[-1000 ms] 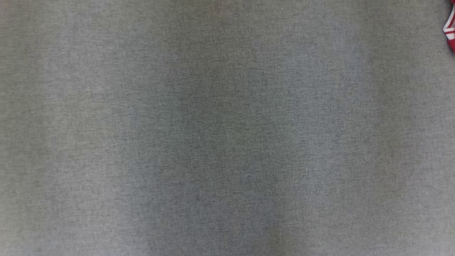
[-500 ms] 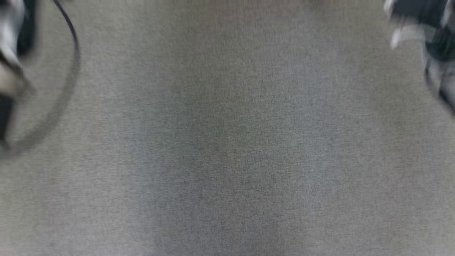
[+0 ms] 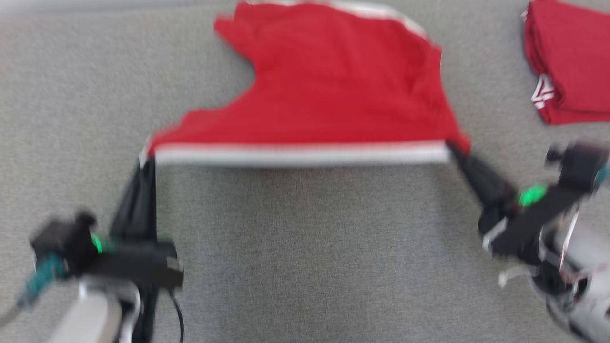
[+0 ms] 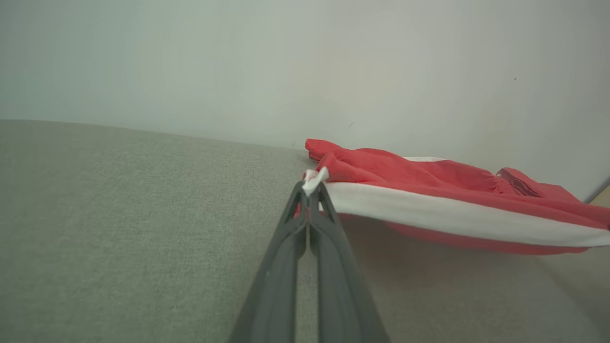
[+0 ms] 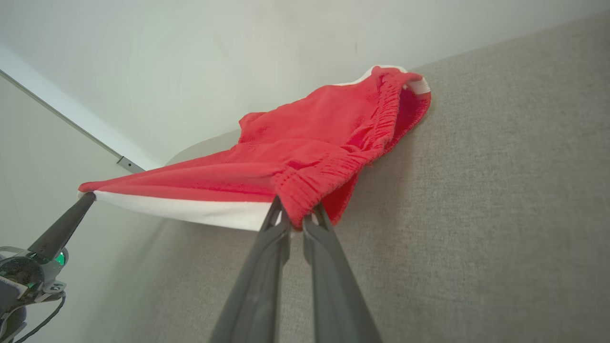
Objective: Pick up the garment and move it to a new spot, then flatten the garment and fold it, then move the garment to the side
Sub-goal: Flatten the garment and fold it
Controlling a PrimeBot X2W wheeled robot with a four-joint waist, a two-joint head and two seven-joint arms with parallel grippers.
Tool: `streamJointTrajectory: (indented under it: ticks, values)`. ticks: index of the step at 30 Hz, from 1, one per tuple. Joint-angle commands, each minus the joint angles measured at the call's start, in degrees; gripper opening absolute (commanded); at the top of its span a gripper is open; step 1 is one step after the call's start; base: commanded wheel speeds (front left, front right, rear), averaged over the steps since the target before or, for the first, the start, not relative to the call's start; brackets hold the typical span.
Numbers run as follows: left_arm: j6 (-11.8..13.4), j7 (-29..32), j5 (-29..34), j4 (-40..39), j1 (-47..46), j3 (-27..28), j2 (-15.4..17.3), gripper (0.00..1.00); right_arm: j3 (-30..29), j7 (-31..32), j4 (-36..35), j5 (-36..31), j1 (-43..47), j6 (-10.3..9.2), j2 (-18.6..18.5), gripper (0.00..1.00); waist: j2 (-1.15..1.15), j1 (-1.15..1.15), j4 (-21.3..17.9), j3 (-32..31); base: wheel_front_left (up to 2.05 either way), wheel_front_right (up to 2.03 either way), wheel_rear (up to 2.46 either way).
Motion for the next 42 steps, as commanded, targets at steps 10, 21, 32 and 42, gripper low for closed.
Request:
streamJointTrajectory:
  ticks: [10,21,32,42]
  values:
    - [-3.0,-0.2,2.6,2.6,19.3,8.0,-6.9,0.0,-4.2,-0.6,-3.1,-2.7,17.8,-0.18,-2.0,0.0,0.01,0.02,-0.6,-7.0,0.0,0.0,0.0]
    - [-7.9,-0.2,8.3,7.5,27.0,15.8,-10.9,0.0,-5.5,-0.6,-7.4,-4.0,36.9,-0.21,0.1,0.0,0.01,0.02,0.5,-12.2,0.0,0.0,0.0]
    - [-10.2,-0.2,12.6,6.7,24.7,17.5,-10.1,0.0,-9.2,-0.4,-11.2,-6.0,38.7,-0.2,3.4,0.0,0.01,0.02,-1.8,-11.4,0.0,0.0,0.0]
    - [-11.5,5.7,16.4,5.5,7.0,13.8,-4.0,0.0,-12.7,-0.4,-10.9,-3.2,31.6,-0.17,9.2,0.0,0.01,0.02,-6.3,-5.7,0.0,0.0,0.0]
